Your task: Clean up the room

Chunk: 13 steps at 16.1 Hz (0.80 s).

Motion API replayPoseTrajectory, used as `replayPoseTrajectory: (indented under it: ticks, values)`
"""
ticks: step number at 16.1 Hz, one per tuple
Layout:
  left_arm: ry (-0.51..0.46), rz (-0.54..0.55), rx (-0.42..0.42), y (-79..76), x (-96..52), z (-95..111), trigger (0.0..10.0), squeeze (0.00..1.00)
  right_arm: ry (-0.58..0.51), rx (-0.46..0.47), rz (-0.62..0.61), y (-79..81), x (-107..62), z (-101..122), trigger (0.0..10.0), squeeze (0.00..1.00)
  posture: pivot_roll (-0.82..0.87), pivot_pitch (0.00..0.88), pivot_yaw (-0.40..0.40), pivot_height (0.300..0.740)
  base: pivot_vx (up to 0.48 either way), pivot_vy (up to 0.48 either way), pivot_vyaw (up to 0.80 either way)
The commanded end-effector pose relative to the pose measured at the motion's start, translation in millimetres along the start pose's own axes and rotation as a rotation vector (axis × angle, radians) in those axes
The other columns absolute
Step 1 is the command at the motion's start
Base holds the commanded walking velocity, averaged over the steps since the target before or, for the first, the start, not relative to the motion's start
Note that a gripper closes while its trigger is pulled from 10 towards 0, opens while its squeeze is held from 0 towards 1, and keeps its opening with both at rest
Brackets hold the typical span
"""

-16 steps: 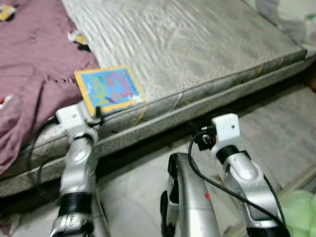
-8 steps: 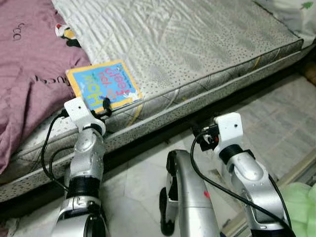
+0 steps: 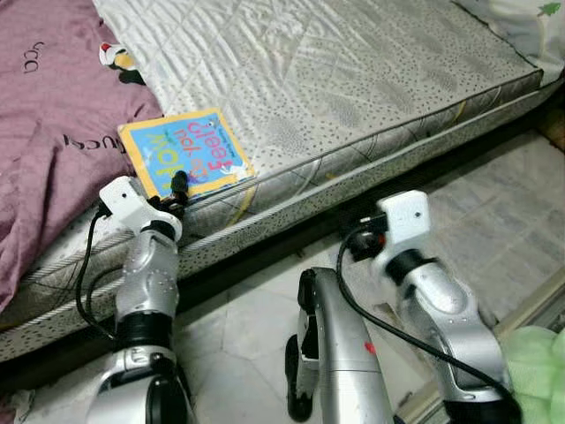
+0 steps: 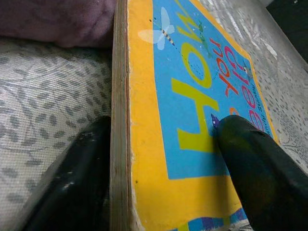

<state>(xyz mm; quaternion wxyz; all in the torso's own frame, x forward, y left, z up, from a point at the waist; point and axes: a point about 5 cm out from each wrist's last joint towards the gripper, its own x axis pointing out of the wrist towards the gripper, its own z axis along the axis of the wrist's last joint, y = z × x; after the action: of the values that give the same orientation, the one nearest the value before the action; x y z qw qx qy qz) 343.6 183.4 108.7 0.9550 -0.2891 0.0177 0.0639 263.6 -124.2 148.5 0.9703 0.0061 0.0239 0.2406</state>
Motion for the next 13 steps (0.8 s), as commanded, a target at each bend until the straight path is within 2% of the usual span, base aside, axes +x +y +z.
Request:
replayPoseTrajectory:
  ticks: [1, 8, 12, 13]
  values:
    - [0.067, -0.004, -0.025, 2.4, -1.7, -13.1, 0.0, 0.00, 0.008, 0.021, 0.079, 5.6, -2.8, 1.6, 10.0, 0.00, -0.14, 0.200, -0.128, 0.469, 0.000, 0.000, 0.00]
    - [0.045, -0.026, -0.069, 6.7, 5.2, -4.7, 0.0, 0.00, 0.021, -0.042, 0.070, 0.8, 3.0, -1.6, 10.0, 0.00, -0.14, 0.173, -0.119, 0.469, 0.000, 0.000, 0.00]
    - [0.026, -0.070, -0.081, -1.5, 8.1, -1.5, 0.0, 0.00, 0.012, -0.064, 0.052, -3.9, 6.7, -0.7, 10.0, 0.00, -0.14, 0.152, -0.118, 0.469, 0.000, 0.000, 0.00]
    - [0.010, -0.099, -0.078, -7.4, 10.2, 2.6, 0.0, 0.00, 0.000, -0.072, 0.046, -4.0, 11.3, 0.8, 10.0, 0.00, -0.13, 0.137, -0.113, 0.469, 0.000, 0.000, 0.00]
